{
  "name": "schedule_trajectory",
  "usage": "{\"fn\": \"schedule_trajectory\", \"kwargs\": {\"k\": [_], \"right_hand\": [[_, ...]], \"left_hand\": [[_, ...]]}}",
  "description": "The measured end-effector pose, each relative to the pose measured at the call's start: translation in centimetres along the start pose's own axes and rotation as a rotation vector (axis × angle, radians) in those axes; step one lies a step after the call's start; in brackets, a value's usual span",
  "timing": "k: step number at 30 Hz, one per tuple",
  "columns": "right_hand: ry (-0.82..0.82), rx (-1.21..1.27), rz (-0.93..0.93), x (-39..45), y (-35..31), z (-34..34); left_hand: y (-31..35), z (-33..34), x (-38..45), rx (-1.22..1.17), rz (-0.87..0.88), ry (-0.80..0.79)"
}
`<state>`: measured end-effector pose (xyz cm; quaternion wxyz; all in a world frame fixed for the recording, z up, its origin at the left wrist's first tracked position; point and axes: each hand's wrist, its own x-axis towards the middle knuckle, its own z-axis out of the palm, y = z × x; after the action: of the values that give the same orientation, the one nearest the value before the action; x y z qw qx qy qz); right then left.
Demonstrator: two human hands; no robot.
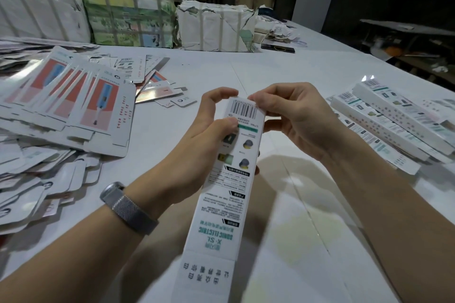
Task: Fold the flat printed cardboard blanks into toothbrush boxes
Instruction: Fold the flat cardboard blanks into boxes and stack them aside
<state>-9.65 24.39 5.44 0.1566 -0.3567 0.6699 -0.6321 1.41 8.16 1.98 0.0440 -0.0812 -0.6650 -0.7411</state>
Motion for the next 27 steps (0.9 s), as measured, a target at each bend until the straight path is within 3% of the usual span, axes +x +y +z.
{"fn": "schedule_trajectory", "kwargs": {"k": [16, 27], "right_hand": [[0.001, 0.041, -0.016, -0.2, 0.5, 1.1], [0.181, -0.119, -0.093, -0.2, 0.4, 2.0]], "left_hand": [[0.0, -0.7, 0.1, -0.006, 0.038, 0.133], [-0.3, -0.1, 0.6, -0.014, 0.062, 0.151]]}}
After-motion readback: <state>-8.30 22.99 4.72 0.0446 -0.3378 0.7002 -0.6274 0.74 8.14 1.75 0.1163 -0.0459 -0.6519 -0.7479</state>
